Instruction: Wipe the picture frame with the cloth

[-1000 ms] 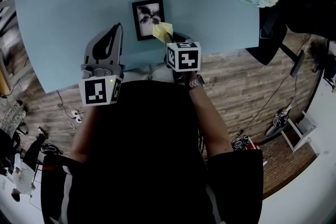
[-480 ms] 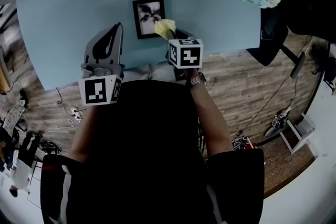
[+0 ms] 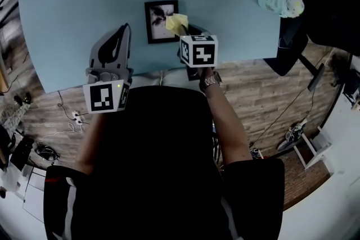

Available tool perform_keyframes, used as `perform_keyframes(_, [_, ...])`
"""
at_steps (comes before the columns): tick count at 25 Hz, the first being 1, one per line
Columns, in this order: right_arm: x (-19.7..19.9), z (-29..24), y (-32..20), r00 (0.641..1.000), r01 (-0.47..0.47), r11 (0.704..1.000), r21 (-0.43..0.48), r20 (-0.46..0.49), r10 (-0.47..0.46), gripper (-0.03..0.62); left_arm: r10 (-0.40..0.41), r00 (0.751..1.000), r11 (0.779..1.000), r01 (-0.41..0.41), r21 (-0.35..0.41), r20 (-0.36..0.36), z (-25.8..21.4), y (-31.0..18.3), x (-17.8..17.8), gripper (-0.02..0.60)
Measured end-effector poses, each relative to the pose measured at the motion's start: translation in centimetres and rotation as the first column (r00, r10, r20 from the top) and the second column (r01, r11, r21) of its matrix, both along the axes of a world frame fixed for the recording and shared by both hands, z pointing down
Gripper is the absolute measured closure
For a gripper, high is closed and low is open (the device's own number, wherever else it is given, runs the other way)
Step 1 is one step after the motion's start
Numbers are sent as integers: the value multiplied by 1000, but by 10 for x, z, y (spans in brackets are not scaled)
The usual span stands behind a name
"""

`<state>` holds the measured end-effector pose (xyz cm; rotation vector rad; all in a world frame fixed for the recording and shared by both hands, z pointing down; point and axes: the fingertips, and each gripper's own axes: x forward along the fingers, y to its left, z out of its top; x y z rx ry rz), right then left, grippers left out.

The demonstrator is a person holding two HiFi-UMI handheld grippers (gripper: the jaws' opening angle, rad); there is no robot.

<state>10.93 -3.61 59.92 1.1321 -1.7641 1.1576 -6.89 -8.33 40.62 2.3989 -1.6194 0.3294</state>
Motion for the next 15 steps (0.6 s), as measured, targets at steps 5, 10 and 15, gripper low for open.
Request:
perform_keyframes(5, [-2, 0, -19, 1000, 19, 1000, 7, -3, -19, 558, -19, 1000, 1000, 19, -8, -2, 2, -7, -3, 581])
perform_keyframes(10, [-2, 1, -38, 1000, 27, 999, 18, -4, -27, 558, -35, 999, 999, 35, -19, -2, 7, -13, -5, 581])
perform_keyframes(15, [-4, 0, -54, 999, 34, 999, 23, -7, -34, 558, -47, 999, 998, 47, -32, -8, 7, -20, -7, 581])
